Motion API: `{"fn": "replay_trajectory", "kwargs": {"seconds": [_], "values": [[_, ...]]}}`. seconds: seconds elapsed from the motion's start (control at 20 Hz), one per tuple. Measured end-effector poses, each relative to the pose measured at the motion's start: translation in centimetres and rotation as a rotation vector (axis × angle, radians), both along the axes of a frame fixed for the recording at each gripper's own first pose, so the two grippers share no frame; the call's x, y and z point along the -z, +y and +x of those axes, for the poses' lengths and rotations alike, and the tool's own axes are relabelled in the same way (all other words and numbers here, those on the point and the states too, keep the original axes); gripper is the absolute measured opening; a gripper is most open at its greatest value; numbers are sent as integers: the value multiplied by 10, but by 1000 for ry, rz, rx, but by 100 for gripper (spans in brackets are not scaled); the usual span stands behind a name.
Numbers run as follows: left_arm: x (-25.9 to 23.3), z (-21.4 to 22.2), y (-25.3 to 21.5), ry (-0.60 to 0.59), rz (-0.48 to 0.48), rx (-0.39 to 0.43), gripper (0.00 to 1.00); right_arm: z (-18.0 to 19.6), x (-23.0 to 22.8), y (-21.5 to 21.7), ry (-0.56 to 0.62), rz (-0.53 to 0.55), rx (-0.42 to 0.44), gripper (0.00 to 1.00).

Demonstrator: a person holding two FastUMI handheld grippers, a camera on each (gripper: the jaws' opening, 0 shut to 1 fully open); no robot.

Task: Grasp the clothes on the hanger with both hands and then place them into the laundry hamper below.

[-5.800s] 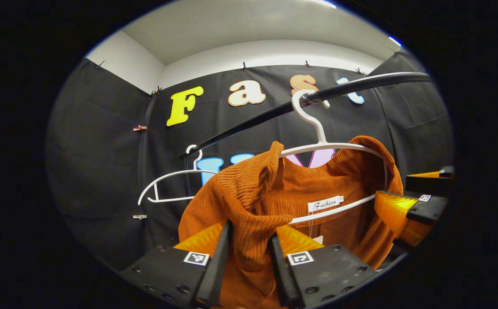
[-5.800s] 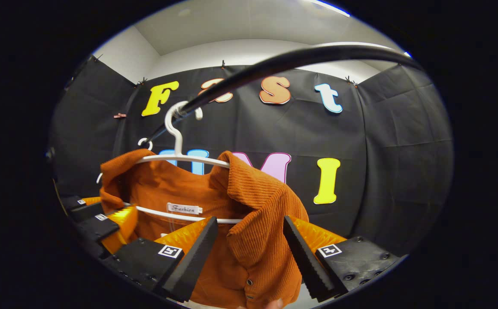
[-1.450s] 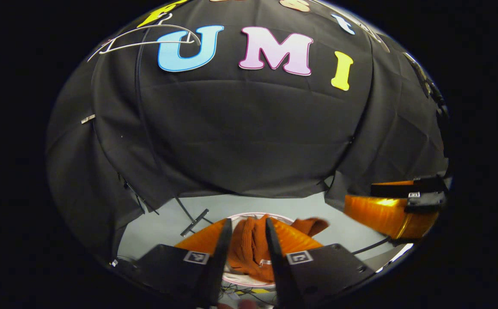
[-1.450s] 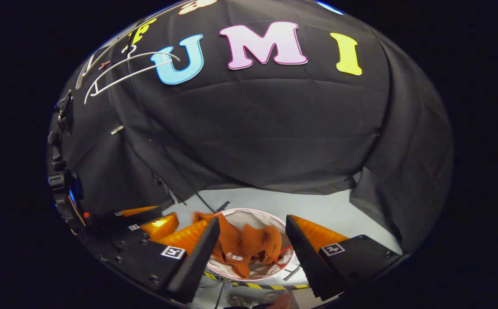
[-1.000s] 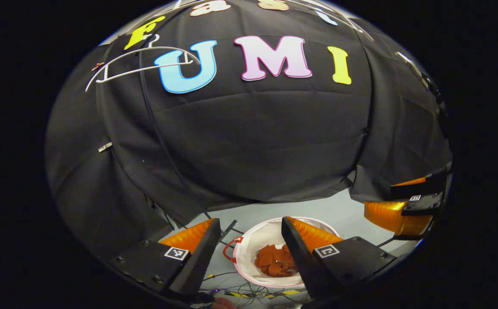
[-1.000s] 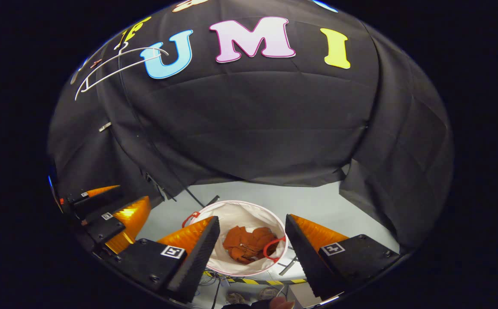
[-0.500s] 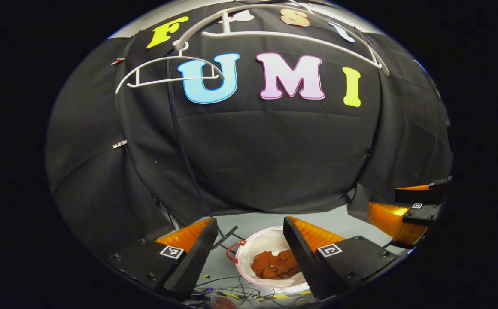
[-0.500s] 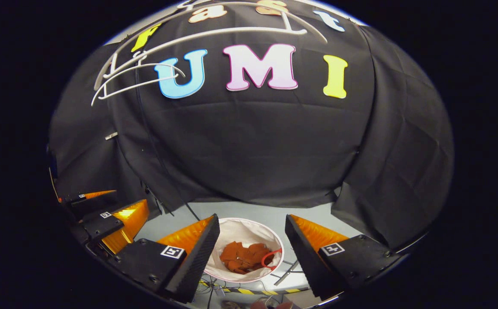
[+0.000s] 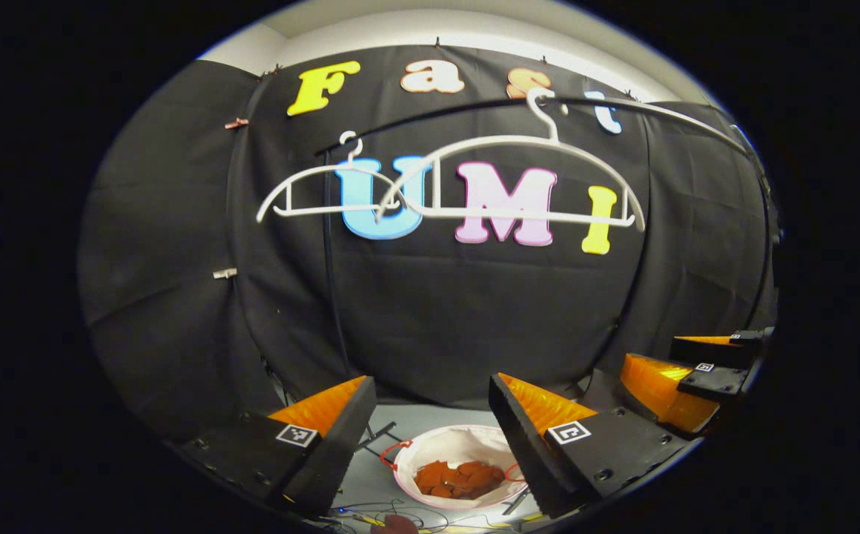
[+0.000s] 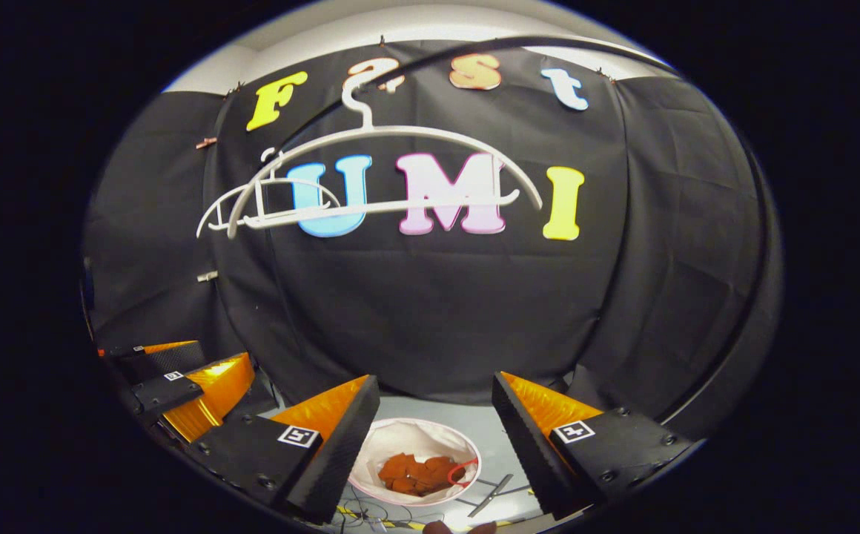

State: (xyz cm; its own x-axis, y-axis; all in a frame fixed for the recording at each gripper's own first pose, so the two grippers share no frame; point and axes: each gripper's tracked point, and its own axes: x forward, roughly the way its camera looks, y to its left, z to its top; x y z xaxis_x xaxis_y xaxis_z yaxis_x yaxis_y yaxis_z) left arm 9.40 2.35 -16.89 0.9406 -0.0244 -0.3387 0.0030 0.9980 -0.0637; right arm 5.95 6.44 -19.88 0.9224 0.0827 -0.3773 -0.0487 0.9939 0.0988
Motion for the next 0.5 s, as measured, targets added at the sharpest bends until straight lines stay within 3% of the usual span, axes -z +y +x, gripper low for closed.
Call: {"fn": "replay_trajectory", "kwargs": {"seconds": [0.3, 0.5], "values": [[-74, -27, 18, -152, -10, -10, 95, -21, -85, -2, -176, -10, 48, 98], [-117, -43, 27, -232, -3, -13, 99, -36, -125, 5, -257, -3, 41, 98]]}}
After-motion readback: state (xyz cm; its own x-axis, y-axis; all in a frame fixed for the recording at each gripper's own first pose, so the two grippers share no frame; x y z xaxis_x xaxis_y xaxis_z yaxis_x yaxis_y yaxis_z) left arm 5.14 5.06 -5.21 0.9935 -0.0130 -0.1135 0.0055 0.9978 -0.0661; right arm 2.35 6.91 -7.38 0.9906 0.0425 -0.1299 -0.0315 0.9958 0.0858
